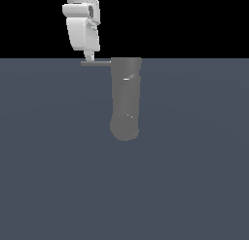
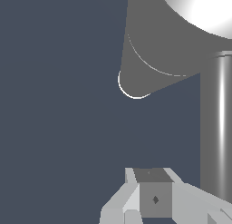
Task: Turn on the faucet by rotating a designated handle.
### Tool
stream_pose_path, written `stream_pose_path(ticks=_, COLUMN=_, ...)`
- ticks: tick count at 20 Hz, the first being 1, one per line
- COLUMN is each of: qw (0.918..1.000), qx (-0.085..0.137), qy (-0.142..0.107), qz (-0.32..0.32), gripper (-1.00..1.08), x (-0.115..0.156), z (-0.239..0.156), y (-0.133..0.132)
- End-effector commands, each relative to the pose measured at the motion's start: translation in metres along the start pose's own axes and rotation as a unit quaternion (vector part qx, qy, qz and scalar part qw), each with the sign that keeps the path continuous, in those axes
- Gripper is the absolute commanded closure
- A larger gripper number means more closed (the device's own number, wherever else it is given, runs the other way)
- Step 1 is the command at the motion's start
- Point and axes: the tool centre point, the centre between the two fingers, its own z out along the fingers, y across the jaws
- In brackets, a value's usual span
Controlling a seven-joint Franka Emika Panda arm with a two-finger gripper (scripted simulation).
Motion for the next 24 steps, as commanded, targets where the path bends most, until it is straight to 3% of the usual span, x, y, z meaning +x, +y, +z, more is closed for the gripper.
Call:
stream_pose_path(ticks=1, qw=1.0, qx=0.0, qy=0.0, qz=0.0, gripper=1.08, x=0.0, z=0.0, y=0.006)
stream_pose_path(ticks=24, qw=1.0, qx=0.0, qy=0.0, qz=0.0, gripper=1.08, x=0.003, z=0.0, y=0.063)
